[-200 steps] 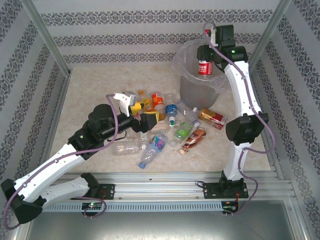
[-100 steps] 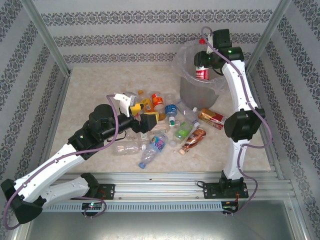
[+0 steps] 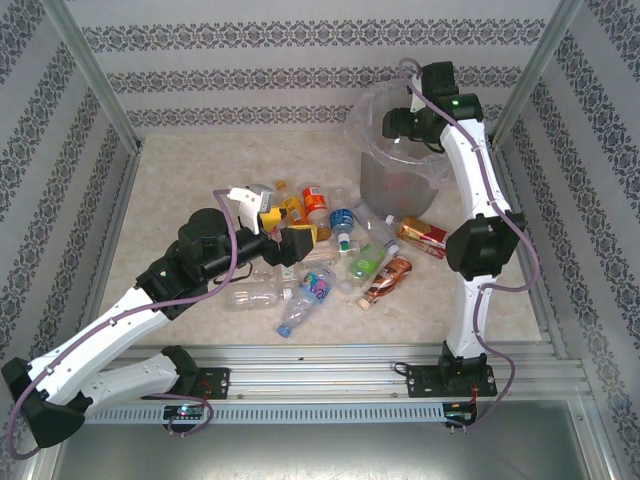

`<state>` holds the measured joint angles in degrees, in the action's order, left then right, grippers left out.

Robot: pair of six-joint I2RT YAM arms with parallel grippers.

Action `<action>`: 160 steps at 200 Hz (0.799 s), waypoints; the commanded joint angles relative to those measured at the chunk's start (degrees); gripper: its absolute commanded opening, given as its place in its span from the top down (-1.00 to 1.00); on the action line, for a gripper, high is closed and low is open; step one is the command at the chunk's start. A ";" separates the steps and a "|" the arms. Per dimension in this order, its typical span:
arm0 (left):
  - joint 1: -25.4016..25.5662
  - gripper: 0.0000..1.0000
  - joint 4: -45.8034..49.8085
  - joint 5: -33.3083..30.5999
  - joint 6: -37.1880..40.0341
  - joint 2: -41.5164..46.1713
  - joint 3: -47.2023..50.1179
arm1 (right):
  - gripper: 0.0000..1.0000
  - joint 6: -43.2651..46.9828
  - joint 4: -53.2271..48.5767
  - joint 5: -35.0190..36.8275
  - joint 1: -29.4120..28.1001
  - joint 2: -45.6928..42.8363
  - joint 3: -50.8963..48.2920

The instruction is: Put the plastic bottles in the bin

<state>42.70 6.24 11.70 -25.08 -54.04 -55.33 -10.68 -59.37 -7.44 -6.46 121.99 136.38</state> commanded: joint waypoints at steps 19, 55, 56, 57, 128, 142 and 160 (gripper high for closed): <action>0.56 -1.00 0.75 -0.44 0.91 0.76 -0.26 | -0.57 0.03 -3.36 0.76 0.64 0.44 4.47; 0.62 -1.00 1.70 -0.80 0.93 0.84 -0.35 | -0.57 -0.03 -4.00 1.15 0.70 -1.65 6.01; 0.58 -1.00 1.68 -0.80 0.92 0.85 -0.33 | -0.57 -0.04 -4.00 1.18 0.68 -1.71 6.01; 0.56 -1.00 1.76 -0.85 0.92 0.86 -0.32 | -0.57 0.00 -4.00 1.15 0.67 -1.82 6.01; 0.55 -1.00 8.34 -4.05 4.51 1.83 -1.32 | -0.57 0.61 -2.70 0.98 0.68 -11.68 0.95; 0.54 -1.00 10.22 -3.88 5.17 1.84 -1.52 | -0.57 0.98 -2.32 0.86 0.57 -14.32 -1.45; 0.59 -1.00 13.08 -3.70 6.00 1.68 -2.09 | -0.57 1.07 -1.44 0.88 0.40 -18.42 -5.68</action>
<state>42.70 13.96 8.71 -22.02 -53.12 -55.46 -10.46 -61.89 -7.09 -6.46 108.84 134.96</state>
